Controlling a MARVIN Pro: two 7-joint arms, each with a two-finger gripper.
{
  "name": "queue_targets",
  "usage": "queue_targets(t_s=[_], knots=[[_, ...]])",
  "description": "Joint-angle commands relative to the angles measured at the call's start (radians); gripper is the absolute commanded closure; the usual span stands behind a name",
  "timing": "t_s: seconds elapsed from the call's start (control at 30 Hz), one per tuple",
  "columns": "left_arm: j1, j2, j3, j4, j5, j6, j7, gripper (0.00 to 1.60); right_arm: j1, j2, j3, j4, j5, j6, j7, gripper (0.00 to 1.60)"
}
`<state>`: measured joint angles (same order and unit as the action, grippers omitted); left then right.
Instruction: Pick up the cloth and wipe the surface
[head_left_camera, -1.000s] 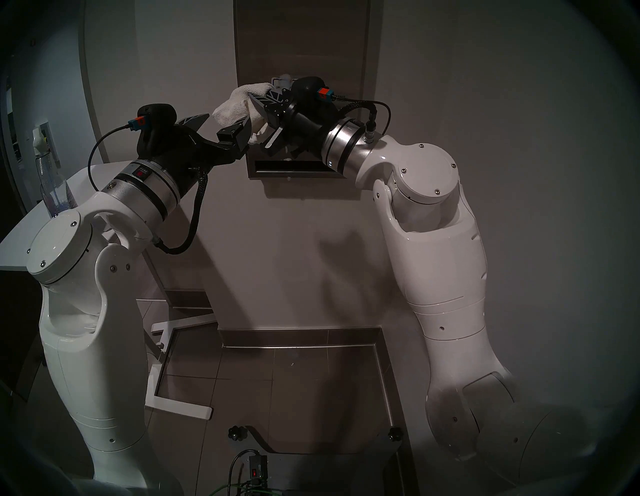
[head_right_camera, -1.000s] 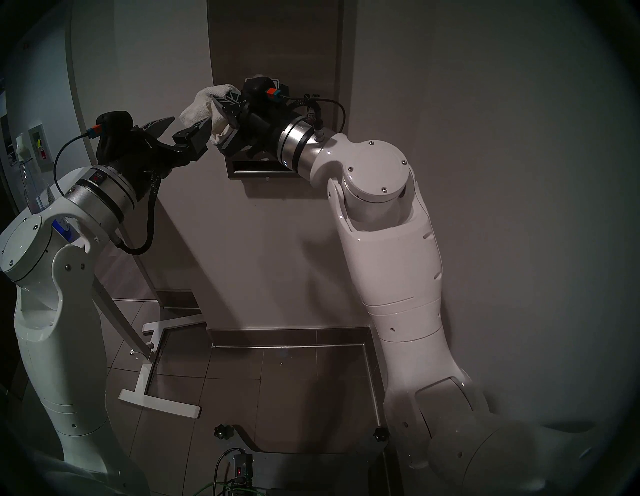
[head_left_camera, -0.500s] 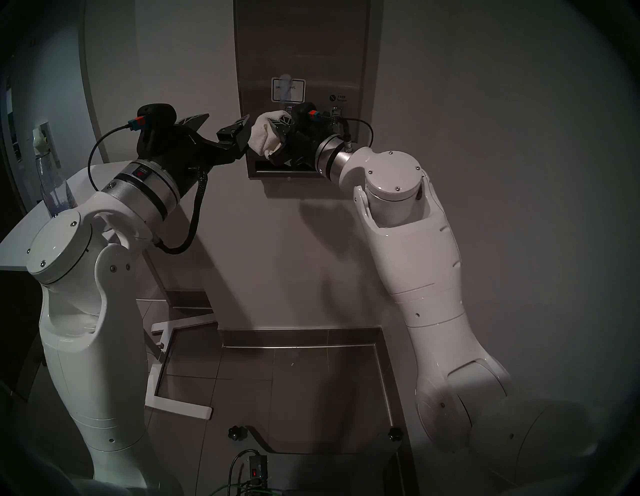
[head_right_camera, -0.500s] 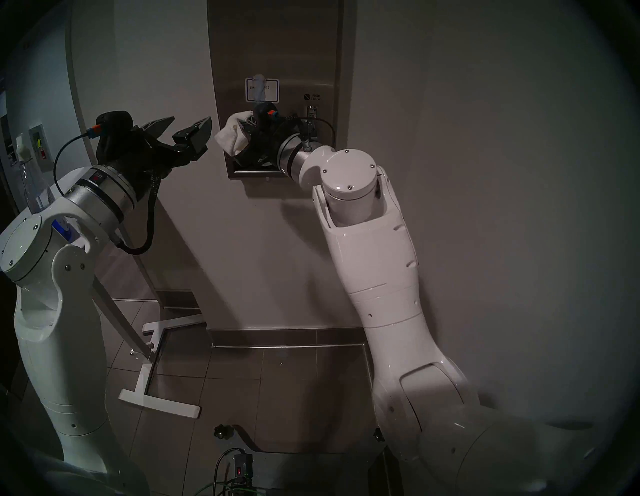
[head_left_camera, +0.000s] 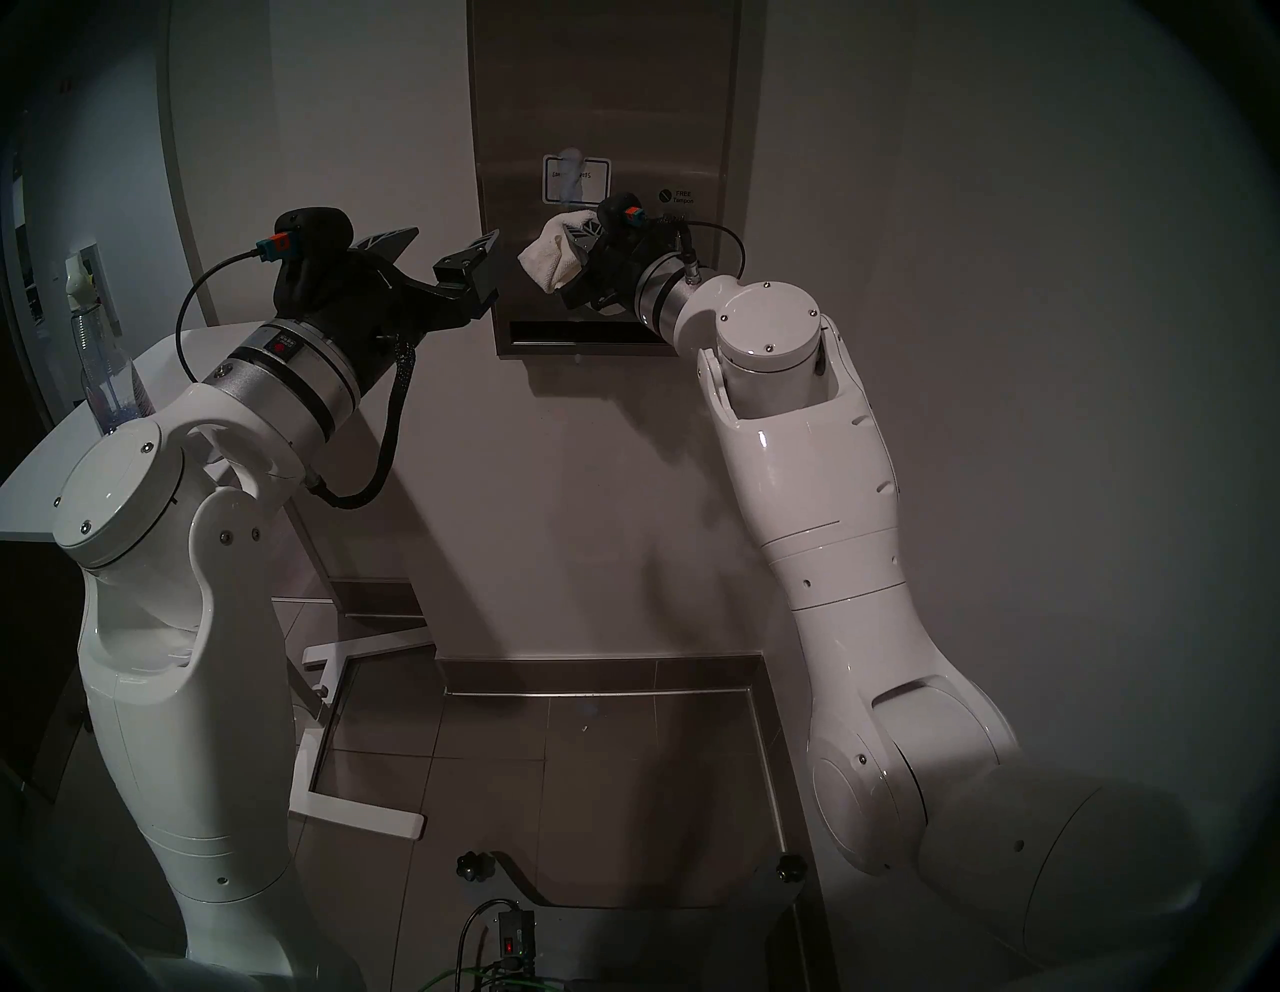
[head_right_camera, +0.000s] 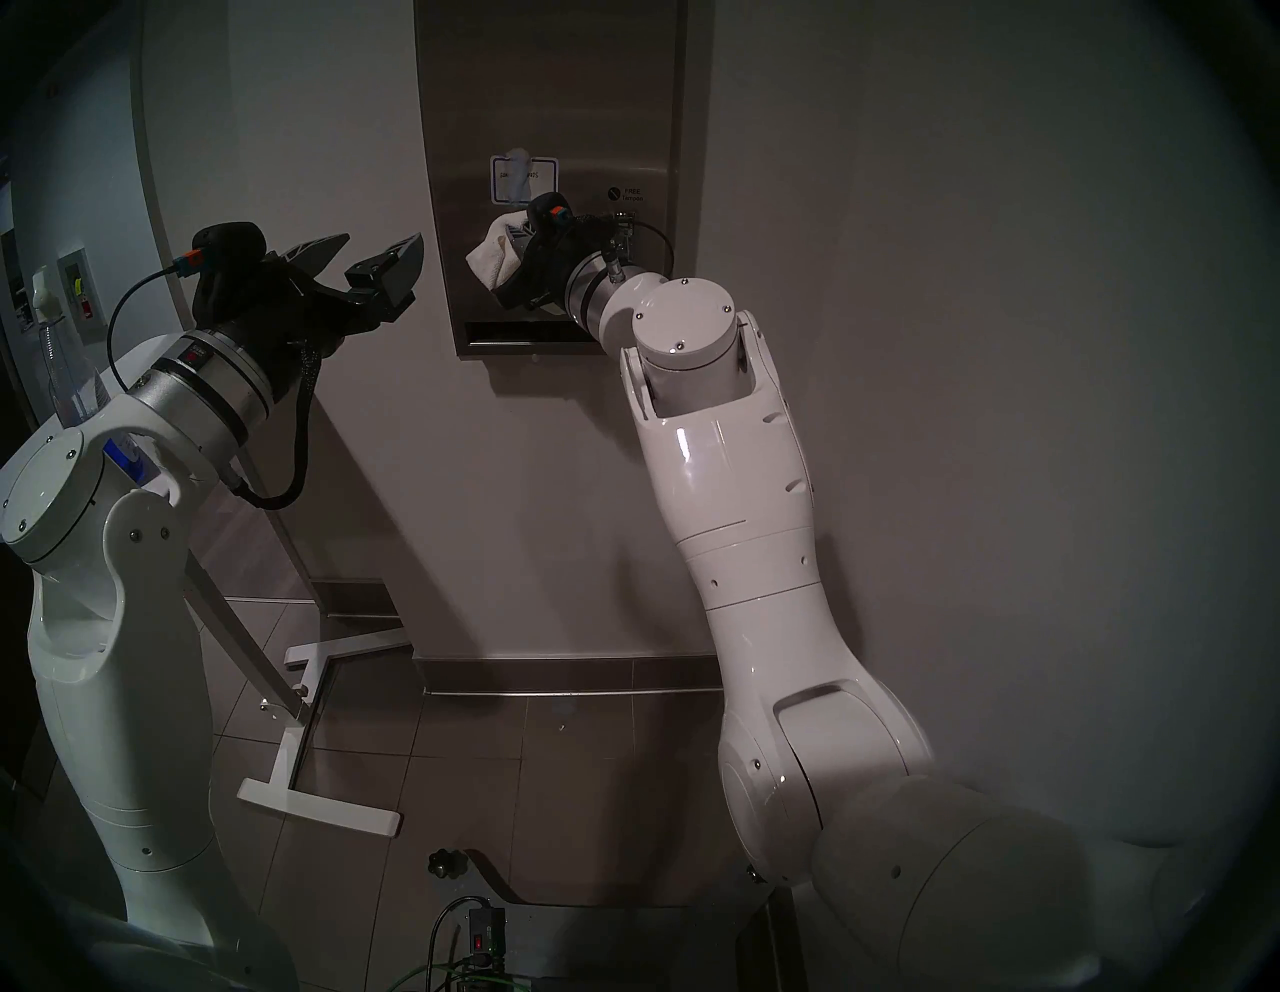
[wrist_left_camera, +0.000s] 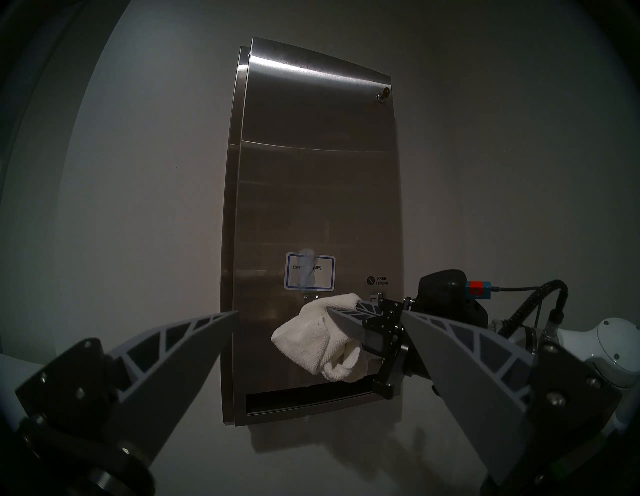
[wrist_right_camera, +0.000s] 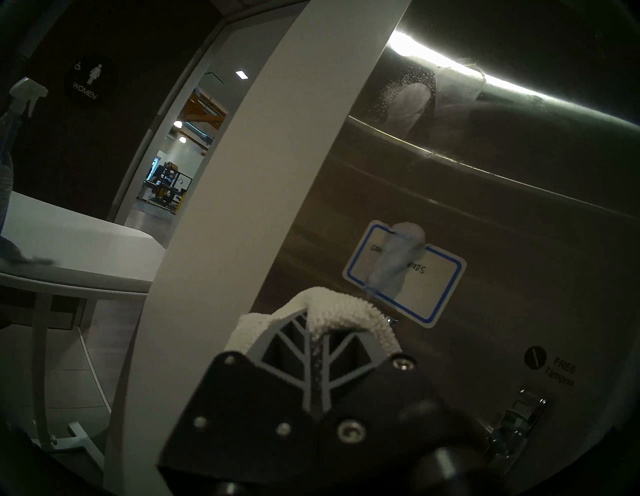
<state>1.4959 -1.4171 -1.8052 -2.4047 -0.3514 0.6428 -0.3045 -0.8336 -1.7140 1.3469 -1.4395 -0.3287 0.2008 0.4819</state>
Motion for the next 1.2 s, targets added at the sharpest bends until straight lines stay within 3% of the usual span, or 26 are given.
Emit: queue_targets(t_s=[0.0, 0.53, 1.17], knots=[[-0.019, 0.000, 0.000, -0.022, -0.003, -0.009, -0.001, 0.00, 0.107, -0.048, 0.022, 0.032, -0.044, -0.032, -0.035, 1.60], [-0.018, 0.003, 0.000, -0.021, -0.006, -0.009, 0.001, 0.00, 0.225, -0.091, 0.047, 0.198, -0.107, -0.060, -0.059, 1.60], [-0.015, 0.007, 0.000, -0.020, -0.009, -0.008, 0.003, 0.00, 0.319, -0.124, 0.100, 0.221, -0.150, -0.072, -0.073, 1.60]])
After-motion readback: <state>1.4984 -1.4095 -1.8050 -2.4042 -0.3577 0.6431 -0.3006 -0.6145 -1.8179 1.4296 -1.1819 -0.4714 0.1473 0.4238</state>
